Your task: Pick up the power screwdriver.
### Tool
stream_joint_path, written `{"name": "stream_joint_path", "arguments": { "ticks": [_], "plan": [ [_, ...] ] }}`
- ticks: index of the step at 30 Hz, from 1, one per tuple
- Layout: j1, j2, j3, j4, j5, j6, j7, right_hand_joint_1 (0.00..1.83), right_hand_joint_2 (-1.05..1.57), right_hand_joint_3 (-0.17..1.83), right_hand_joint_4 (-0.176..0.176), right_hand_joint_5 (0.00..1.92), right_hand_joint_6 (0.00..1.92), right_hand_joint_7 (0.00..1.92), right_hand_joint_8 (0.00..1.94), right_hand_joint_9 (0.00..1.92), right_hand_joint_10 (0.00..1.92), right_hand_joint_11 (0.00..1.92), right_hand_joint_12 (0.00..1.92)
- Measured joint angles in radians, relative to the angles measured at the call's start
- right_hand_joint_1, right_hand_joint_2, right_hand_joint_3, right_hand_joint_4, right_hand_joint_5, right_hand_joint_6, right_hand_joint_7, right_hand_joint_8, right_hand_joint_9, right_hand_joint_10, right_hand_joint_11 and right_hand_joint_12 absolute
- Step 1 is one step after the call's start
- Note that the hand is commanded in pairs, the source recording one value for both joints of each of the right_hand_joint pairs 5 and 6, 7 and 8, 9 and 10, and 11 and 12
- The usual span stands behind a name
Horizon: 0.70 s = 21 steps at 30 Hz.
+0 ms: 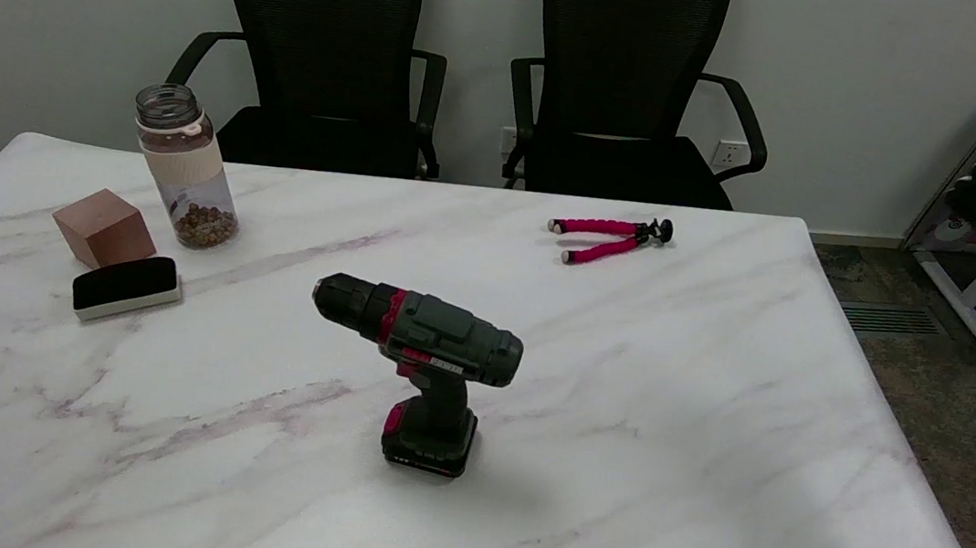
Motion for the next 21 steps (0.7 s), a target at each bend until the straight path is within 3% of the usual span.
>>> {"name": "stream_joint_path", "arguments": {
  "ticks": [8,16,21],
  "plan": [
    [0.094,-0.021,-0.056,0.01,-0.138,-0.131,0.012,0.92,-0.2,0.88,-0.043,0.32,0.32,0.32,0.32,0.38,0.38,0.35,0.35],
    [0.194,-0.109,-0.114,-0.017,-0.265,-0.248,0.016,0.92,-0.16,0.76,-0.061,0.33,0.33,0.33,0.33,0.42,0.42,0.41,0.41],
    [0.238,-0.166,-0.138,-0.054,-0.335,-0.32,0.0,0.92,-0.17,0.8,-0.025,0.34,0.34,0.34,0.34,0.42,0.42,0.38,0.38]
  ]
}}
